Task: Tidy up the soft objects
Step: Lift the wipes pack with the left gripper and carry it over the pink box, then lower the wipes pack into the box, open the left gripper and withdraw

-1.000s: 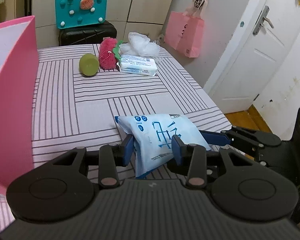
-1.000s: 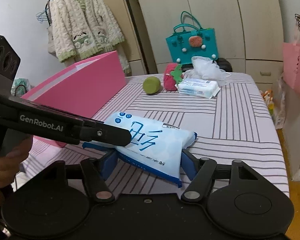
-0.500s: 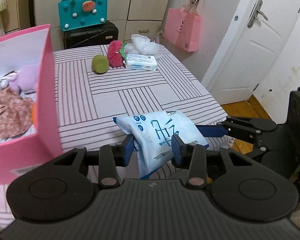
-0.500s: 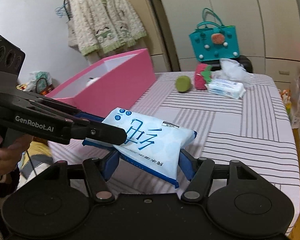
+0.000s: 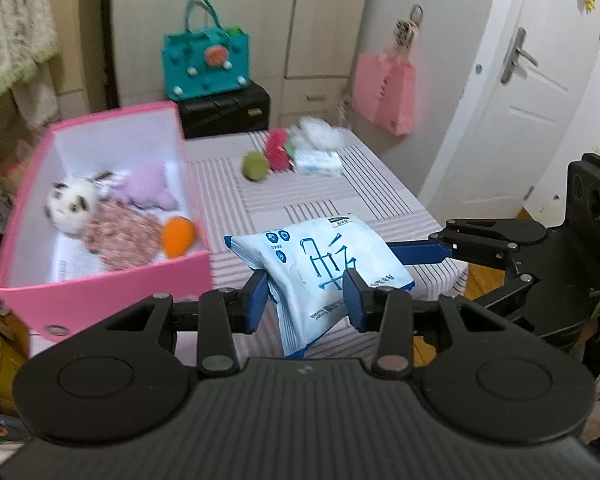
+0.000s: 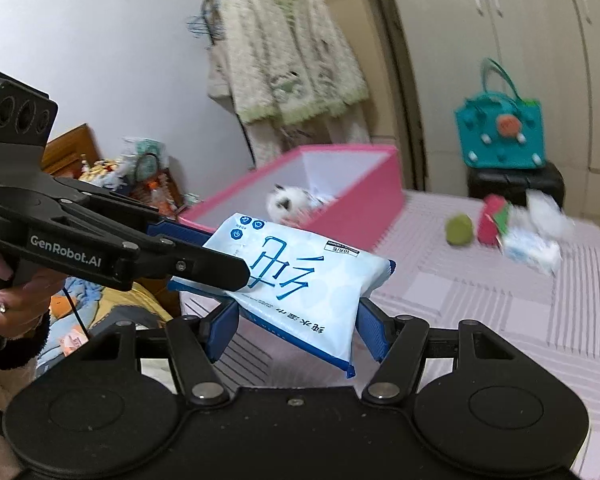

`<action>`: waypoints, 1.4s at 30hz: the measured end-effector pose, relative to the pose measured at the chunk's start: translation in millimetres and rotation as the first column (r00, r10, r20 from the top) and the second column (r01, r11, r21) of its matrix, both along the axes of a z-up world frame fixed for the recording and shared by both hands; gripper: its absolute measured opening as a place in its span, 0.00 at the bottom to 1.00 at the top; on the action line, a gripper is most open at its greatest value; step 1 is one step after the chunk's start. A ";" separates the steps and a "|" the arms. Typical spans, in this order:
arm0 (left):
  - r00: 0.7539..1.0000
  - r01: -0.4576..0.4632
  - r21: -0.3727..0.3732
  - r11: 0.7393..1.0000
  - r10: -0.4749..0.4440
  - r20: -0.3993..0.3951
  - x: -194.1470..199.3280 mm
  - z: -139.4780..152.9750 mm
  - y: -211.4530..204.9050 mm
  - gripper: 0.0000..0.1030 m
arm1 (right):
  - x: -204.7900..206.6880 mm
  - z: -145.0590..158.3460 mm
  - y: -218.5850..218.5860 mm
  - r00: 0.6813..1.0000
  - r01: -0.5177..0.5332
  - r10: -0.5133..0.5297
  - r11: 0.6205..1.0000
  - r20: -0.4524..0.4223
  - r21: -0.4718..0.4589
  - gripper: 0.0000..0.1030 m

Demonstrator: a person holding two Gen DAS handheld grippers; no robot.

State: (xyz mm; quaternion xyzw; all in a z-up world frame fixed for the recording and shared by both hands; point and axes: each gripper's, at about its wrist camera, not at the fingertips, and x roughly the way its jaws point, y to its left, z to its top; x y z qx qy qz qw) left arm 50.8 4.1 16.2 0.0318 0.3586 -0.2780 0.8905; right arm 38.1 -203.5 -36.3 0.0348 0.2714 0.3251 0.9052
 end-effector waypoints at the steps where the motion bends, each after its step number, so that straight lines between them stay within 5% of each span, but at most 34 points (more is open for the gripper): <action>1: 1.000 -0.010 -0.001 1.000 0.010 0.012 -1.6 4.1 5.2 0.38 | 0.8 4.5 5.1 1.000 -0.011 0.011 1.000 0.016 -0.004 0.67; 18: 0.978 -0.187 -0.015 0.982 0.188 0.089 58.7 36.3 77.1 0.38 | 87.3 49.5 88.3 0.986 -0.135 0.141 0.989 0.093 -0.068 0.67; 29: 0.954 -0.287 -0.008 0.958 0.286 -0.091 135.9 4.8 114.9 0.38 | 161.5 27.2 128.5 0.977 -0.195 0.187 0.979 -0.103 -0.064 0.66; 42: 0.923 -0.296 0.097 0.950 0.310 -0.227 186.2 -47.4 122.4 0.38 | 194.8 -8.3 152.5 0.965 -0.206 0.179 0.969 -0.193 -0.135 0.60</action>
